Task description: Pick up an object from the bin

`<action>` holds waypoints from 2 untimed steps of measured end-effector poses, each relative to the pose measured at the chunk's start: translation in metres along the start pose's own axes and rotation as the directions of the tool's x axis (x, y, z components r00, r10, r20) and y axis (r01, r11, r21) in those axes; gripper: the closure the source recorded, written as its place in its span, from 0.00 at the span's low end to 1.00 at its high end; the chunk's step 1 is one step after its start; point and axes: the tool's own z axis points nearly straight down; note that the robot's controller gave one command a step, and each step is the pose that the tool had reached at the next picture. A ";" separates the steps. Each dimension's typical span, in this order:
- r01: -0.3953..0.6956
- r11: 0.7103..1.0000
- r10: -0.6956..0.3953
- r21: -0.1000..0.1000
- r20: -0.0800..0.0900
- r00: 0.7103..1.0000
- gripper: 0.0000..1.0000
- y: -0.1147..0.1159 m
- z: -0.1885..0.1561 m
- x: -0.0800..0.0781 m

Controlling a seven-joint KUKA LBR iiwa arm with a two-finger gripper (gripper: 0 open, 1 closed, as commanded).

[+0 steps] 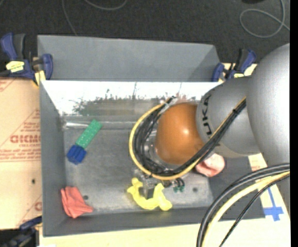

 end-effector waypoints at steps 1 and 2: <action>-0.025 1.000 0.025 0.001 0.002 1.000 1.00 -0.004 -0.105 -0.004; -0.025 1.000 0.025 0.001 0.002 1.000 1.00 -0.004 -0.105 -0.004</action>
Offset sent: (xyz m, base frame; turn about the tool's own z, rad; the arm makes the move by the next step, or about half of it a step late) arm 0.0000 0.0000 0.0000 0.0000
